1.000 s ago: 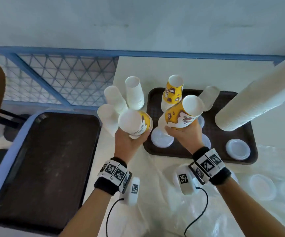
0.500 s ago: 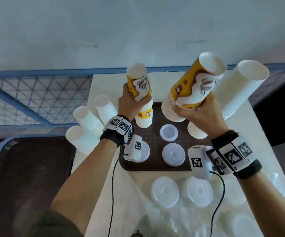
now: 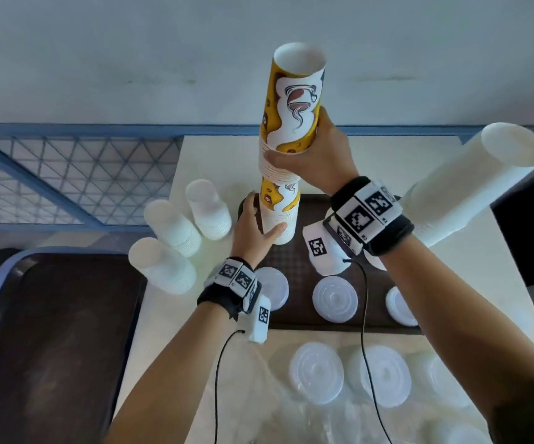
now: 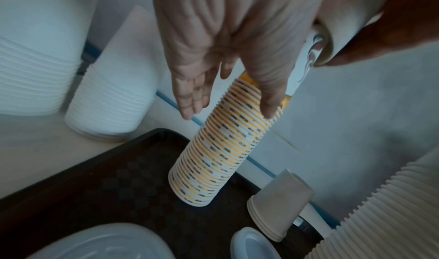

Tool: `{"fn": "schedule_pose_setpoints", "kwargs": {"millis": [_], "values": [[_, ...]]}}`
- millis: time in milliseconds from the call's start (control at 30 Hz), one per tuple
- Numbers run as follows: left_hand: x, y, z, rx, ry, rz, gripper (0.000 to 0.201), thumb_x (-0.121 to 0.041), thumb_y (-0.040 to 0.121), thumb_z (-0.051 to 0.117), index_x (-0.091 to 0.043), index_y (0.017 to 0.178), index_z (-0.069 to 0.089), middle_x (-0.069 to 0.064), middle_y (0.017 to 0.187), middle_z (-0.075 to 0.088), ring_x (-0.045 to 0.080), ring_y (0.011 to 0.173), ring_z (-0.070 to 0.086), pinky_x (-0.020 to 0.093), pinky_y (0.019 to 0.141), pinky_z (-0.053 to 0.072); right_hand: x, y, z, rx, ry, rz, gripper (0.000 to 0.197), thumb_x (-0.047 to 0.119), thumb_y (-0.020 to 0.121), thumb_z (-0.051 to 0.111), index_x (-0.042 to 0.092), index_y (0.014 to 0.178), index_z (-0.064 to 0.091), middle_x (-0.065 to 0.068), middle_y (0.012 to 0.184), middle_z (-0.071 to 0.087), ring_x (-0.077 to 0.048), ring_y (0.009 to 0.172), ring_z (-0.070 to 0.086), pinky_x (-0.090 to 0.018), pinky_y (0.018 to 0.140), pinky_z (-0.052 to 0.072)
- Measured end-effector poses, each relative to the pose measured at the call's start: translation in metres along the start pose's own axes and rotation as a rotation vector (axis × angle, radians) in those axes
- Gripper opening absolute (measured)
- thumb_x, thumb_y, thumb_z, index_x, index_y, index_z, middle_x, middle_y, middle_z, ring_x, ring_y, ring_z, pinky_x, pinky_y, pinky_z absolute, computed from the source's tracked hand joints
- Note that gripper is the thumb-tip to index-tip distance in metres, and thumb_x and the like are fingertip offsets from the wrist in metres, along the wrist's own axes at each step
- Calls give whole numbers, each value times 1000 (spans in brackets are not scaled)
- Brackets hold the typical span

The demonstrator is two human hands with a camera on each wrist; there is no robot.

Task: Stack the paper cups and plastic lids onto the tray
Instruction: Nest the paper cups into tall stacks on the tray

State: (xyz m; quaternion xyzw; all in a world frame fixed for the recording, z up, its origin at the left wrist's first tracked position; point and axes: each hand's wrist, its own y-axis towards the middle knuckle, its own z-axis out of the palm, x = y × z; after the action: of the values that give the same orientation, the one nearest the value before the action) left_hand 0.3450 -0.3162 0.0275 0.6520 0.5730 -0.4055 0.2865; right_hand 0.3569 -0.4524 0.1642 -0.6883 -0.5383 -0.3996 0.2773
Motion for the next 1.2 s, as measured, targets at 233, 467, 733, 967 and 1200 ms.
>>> {"fn": "schedule_pose_setpoints", "kwargs": {"millis": [233, 467, 733, 967, 1200], "values": [[25, -59, -63, -587, 124, 216, 51, -20, 78, 67, -4, 123, 48, 15, 119, 54, 23, 107, 46, 27, 97, 34, -38, -1, 30, 44, -90, 115, 73, 37, 66, 79, 15, 125, 42, -1, 121, 60, -22, 112, 56, -30, 90, 44], [72, -68, -115, -802, 54, 3, 89, -24, 65, 80, -2, 137, 33, 21, 137, 33, 32, 129, 32, 26, 108, 23, -46, -11, 43, 7, -78, 111, 92, 34, 63, 81, 14, 135, 27, -6, 131, 52, -25, 120, 50, -26, 90, 38], [117, -63, -97, -632, -227, -242, 107, -25, 56, 87, -15, 142, 24, 9, 135, 41, 19, 121, 46, 42, 105, 41, -14, -75, 42, -566, -86, -459, 74, 35, 67, 75, 8, 126, 39, -16, 121, 49, -32, 107, 51, -38, 92, 44], [133, -58, -81, -600, -297, -400, 90, -26, 58, 85, -22, 132, 35, 0, 123, 54, 18, 110, 54, 38, 97, 46, -37, -84, 121, 138, -35, -226, 63, 23, 75, 72, 8, 129, 41, -9, 111, 54, -3, 87, 44, -4, 77, 40], [141, -55, -85, -517, -265, -489, 86, -29, 62, 84, -22, 132, 34, -2, 118, 55, 22, 109, 55, 37, 93, 46, -65, -26, 180, 279, -57, 155, 96, 23, 73, 75, 14, 144, 12, -13, 140, 40, -26, 129, 40, -36, 105, 35]]}}
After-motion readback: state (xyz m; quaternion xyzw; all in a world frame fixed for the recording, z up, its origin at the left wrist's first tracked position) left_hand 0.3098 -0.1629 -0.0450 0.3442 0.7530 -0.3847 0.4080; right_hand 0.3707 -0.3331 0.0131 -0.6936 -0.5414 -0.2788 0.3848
